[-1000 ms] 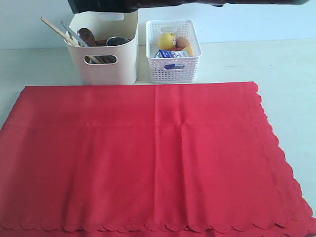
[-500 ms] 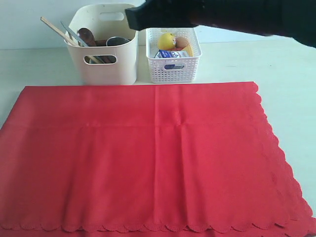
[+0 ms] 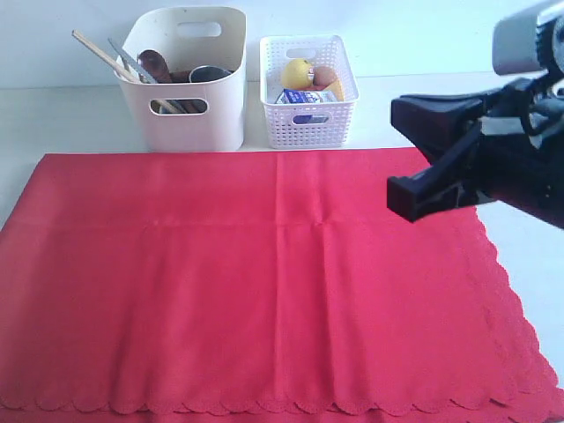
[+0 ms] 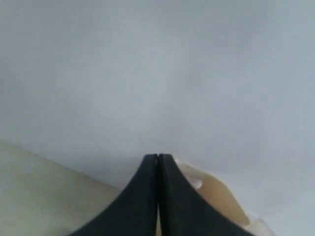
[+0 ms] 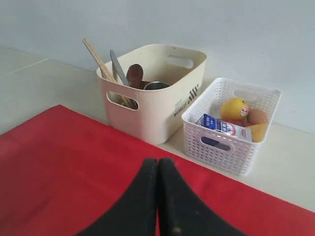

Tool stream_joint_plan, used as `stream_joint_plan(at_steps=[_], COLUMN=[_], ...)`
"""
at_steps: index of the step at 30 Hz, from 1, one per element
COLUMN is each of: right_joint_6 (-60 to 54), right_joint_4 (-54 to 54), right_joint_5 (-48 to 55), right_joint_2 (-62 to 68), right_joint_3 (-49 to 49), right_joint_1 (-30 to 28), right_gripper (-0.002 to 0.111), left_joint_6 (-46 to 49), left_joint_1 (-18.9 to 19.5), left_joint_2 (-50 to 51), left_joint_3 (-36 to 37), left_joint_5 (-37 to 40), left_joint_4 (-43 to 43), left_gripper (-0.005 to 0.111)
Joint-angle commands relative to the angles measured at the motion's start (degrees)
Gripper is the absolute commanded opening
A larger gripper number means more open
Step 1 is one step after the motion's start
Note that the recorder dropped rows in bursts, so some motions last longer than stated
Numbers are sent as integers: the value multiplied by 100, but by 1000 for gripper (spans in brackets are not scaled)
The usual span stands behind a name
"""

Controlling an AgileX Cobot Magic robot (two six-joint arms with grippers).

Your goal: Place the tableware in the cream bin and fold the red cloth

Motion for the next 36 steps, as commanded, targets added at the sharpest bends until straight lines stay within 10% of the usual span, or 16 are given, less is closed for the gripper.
stream_joint_plan(at_steps=[1, 12, 21, 29, 36], right_joint_6=[-58, -766, -4217, -4868, -5043], right_joint_4=[75, 899, 4389, 4725, 4833], right_joint_5=[-501, -526, -1262, -1406, -1013], right_joint_2=[-167, -167, 305, 1414, 2537], right_joint_3=[397, 421, 35, -589, -1008], right_joint_1=[-33, -33, -33, -73, -885], right_gripper=[0, 0, 0, 0, 0], left_joint_6=[-668, -1159, -1870, -2143, -2143], left_joint_1=[13, 13, 13, 13, 13], left_joint_2=[-34, 885, 3481, 5503, 6729], left_joint_3=[-3, -695, -1257, -1646, -1912], left_joint_5=[-425, -453, -746, -1065, -1221], left_joint_4=[-20, 1518, 2798, 3744, 3849], left_gripper=[1, 1, 1, 2, 33])
